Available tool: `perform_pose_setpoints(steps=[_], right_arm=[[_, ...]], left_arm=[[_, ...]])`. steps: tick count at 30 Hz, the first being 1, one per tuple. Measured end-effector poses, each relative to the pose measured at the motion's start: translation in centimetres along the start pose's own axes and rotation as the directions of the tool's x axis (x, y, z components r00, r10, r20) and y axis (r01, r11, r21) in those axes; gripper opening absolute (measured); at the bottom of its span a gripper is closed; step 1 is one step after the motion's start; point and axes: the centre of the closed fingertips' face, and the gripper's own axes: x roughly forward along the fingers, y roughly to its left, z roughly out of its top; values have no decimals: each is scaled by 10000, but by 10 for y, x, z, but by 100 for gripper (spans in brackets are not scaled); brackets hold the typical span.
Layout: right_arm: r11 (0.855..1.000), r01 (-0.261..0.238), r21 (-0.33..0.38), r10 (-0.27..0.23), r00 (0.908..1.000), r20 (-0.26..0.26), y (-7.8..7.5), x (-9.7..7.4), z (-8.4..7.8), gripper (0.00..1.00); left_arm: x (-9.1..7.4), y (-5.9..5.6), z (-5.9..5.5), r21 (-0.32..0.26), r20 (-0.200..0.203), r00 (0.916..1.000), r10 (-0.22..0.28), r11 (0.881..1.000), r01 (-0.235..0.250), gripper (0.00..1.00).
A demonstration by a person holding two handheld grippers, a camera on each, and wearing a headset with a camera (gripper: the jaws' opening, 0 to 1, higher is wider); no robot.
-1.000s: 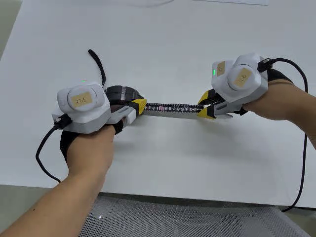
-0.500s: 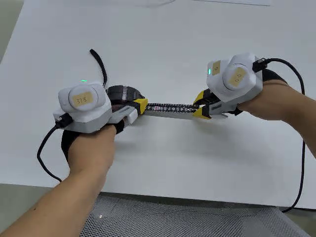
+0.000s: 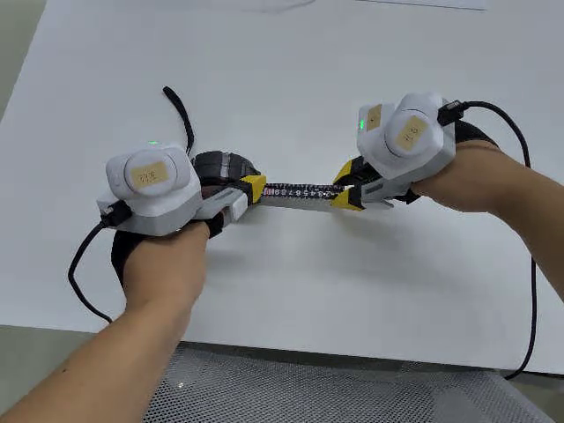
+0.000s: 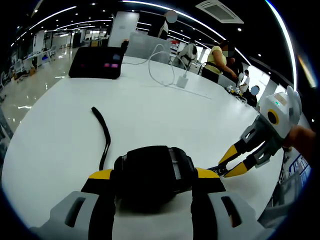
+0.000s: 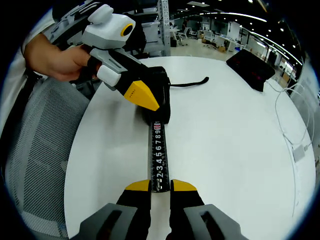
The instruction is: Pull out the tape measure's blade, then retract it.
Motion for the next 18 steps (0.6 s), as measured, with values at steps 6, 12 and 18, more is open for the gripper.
perform_pose_setpoints(steps=[6, 12, 18], right_arm=[[10000, -22, -31, 22, 10000, 67, 1, 2, 5, 9], [10000, -24, -72, 24, 10000, 94, 2, 5, 9, 9], [10000, -46, -82, 47, 9999, 125, 1, 8, 14, 9]], left_arm=[[0, 0, -1, -20, 2, 10000, -13, 10000, 13, 57], [0, 0, -1, -32, 10, 10000, -25, 10000, 25, 57], [0, 0, -1, -68, 15, 10000, -30, 10000, 30, 57]])
